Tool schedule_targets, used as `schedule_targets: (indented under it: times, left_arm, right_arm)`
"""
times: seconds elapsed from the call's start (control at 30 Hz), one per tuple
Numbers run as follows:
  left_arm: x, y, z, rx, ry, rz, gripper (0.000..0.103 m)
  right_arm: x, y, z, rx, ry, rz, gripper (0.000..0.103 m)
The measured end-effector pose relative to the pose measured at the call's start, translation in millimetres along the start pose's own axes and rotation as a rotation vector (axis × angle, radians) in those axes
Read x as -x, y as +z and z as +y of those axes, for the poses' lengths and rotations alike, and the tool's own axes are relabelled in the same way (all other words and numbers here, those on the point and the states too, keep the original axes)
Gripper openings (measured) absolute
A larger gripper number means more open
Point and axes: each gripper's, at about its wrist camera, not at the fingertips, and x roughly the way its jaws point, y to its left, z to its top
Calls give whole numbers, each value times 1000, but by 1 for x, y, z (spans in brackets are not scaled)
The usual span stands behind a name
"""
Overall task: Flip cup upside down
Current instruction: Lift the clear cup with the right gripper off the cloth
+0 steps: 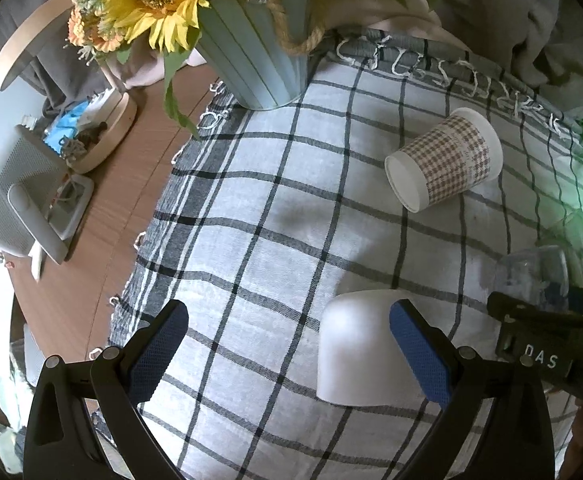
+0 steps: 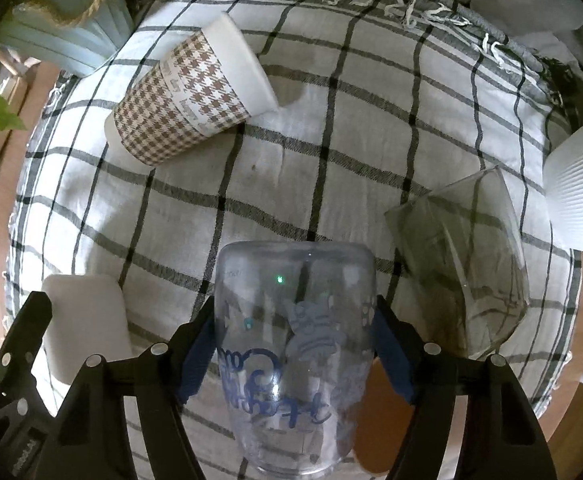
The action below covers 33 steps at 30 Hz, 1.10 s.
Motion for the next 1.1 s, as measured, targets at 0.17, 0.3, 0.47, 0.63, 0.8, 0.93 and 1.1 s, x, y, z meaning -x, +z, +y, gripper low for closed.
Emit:
schedule_targets:
  times: [0.17, 0.3, 0.47, 0.63, 0.8, 0.93, 1.1]
  left_arm:
    - [13, -3, 10, -1, -22, -24, 103]
    - [26, -10, 20, -15, -40, -50, 103]
    - [37, -23, 33, -51, -70, -71, 103]
    - [42, -41, 46, -99, -95, -76, 103]
    - [36, -59, 57, -139, -114, -53, 103]
    - [25, -72, 66, -149, -129, -13, 103]
    - [9, -87, 73, -165, -113, 34, 103]
  right_arm:
    - [29, -7, -3, 1, 0, -52, 72]
    - [57, -19, -4, -30, 12, -88, 72]
    - [83, -50, -3, -78, 45, -130, 72]
    - [90, -88, 10, -148, 66, -152, 72]
    - [81, -120, 21, -237, 96, -140, 72]
    - [68, -140, 27, -311, 133, -114, 72]
    - [50, -151, 37, -331, 134, -84, 72]
